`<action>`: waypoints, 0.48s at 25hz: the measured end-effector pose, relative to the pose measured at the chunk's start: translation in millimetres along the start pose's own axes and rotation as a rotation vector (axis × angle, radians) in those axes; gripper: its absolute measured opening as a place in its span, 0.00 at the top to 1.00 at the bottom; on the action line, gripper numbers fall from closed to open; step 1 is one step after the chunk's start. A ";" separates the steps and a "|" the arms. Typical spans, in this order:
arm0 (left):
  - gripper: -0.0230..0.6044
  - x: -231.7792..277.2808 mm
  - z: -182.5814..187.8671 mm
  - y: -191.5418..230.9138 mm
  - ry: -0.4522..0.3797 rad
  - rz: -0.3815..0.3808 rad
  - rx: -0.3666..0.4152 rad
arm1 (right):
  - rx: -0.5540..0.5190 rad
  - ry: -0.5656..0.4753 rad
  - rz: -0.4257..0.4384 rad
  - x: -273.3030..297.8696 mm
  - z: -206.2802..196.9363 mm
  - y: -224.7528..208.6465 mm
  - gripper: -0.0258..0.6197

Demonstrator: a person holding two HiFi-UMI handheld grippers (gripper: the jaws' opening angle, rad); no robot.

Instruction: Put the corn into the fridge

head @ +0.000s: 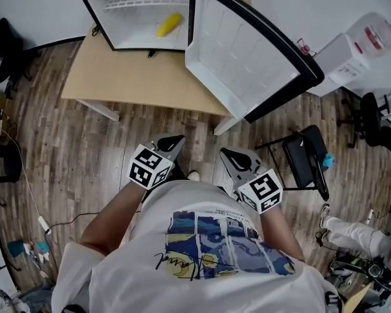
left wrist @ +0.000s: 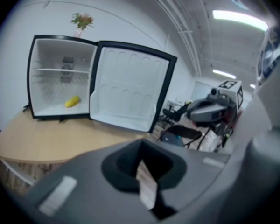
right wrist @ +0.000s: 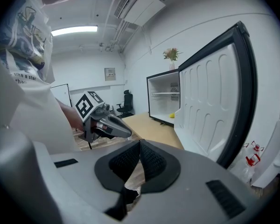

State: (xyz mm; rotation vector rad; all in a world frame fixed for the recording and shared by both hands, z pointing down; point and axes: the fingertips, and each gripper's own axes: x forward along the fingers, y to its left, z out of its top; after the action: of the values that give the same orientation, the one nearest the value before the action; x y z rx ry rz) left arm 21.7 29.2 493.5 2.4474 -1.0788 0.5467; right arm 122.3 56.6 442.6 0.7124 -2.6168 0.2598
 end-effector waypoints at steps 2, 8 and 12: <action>0.95 -1.4 -2.6 -1.3 0.002 0.000 0.000 | -0.008 -0.003 0.004 0.1 1.1 3.7 0.94; 0.95 -1.9 -10.5 -2.1 0.007 0.000 -0.002 | -0.019 0.000 0.000 -1.4 -0.4 7.1 0.94; 0.95 -3.0 -13.4 -0.4 0.008 0.002 -0.006 | -0.026 -0.001 -0.003 -0.4 0.1 7.7 0.94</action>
State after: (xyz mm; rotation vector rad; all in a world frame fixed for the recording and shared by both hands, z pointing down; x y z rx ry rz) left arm 17.6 38.1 503.2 2.4373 -1.0785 0.5525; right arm 118.5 63.4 441.8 0.7082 -2.6149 0.2243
